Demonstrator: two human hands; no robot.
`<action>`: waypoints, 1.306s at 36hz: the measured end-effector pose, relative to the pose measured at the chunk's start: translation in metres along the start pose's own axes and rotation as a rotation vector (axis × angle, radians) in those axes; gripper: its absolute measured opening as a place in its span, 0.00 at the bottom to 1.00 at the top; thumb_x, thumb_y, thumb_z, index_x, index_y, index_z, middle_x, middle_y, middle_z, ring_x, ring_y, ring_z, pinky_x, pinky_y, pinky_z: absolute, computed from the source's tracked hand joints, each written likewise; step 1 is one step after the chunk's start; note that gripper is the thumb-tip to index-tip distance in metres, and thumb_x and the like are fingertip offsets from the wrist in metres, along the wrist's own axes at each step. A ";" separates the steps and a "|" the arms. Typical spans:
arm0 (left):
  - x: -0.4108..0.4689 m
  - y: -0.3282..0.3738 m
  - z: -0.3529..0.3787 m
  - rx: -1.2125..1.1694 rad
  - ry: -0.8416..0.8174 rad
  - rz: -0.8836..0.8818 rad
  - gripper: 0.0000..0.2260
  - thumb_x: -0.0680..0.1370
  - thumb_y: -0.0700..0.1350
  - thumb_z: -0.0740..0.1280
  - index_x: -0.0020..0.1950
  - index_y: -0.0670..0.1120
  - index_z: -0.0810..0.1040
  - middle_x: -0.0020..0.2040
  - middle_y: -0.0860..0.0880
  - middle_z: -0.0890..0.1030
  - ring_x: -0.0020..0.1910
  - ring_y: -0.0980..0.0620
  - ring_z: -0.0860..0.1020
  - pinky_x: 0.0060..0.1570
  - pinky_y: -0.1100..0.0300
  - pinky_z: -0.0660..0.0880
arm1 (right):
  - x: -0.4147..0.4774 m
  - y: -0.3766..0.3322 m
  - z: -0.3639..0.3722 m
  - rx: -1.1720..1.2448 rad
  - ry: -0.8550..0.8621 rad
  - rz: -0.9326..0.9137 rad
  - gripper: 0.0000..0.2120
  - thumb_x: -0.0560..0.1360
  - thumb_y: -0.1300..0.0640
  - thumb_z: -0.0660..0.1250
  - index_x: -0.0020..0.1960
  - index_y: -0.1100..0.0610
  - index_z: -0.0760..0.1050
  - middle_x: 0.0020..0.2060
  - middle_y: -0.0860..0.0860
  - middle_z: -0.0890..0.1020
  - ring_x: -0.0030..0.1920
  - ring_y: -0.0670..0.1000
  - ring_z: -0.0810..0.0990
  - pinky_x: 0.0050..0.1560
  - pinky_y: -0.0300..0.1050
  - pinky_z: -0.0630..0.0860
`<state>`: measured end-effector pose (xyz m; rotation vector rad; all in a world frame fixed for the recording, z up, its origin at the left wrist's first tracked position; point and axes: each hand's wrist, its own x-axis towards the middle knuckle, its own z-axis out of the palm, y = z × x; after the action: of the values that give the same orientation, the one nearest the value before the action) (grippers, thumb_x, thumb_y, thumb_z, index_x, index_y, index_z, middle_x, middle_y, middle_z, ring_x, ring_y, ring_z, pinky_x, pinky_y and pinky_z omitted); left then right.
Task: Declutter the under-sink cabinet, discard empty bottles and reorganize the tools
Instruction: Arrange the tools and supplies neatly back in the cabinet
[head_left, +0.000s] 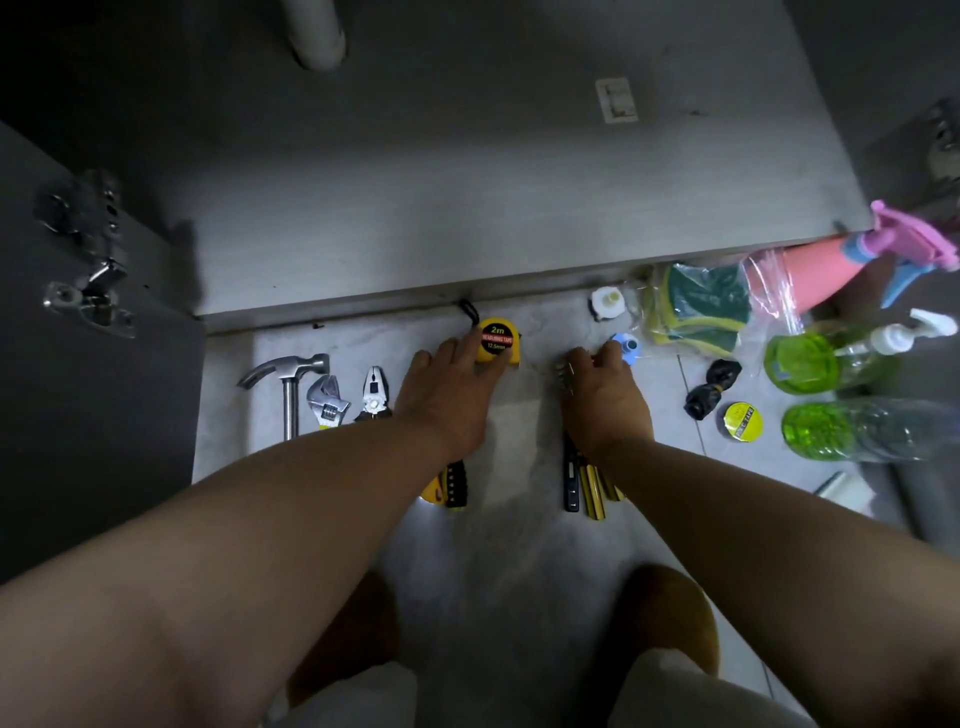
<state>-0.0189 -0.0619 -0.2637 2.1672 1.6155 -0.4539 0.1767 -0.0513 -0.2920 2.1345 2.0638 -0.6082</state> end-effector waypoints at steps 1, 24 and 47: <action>-0.001 0.000 0.001 0.007 0.001 -0.017 0.42 0.76 0.46 0.68 0.83 0.54 0.47 0.83 0.43 0.44 0.78 0.41 0.55 0.71 0.46 0.62 | 0.001 -0.002 0.001 0.039 0.013 -0.003 0.15 0.80 0.57 0.63 0.66 0.56 0.69 0.62 0.58 0.67 0.55 0.61 0.76 0.52 0.57 0.80; 0.009 -0.008 0.005 -0.153 -0.017 0.012 0.39 0.77 0.46 0.66 0.83 0.55 0.50 0.83 0.45 0.41 0.83 0.45 0.43 0.77 0.47 0.55 | 0.012 -0.021 -0.016 0.304 -0.142 -0.212 0.27 0.76 0.67 0.63 0.74 0.58 0.66 0.70 0.58 0.71 0.68 0.59 0.72 0.66 0.55 0.73; -0.035 -0.032 0.035 0.011 -0.048 0.446 0.34 0.67 0.70 0.70 0.68 0.54 0.71 0.63 0.50 0.68 0.63 0.49 0.67 0.61 0.49 0.68 | -0.078 0.001 0.012 -0.073 -0.116 0.278 0.11 0.78 0.59 0.63 0.60 0.57 0.71 0.58 0.56 0.72 0.51 0.62 0.80 0.40 0.50 0.70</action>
<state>-0.0605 -0.1002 -0.2811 2.4102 1.0572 -0.3712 0.1754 -0.1284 -0.2750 2.2312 1.6645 -0.5937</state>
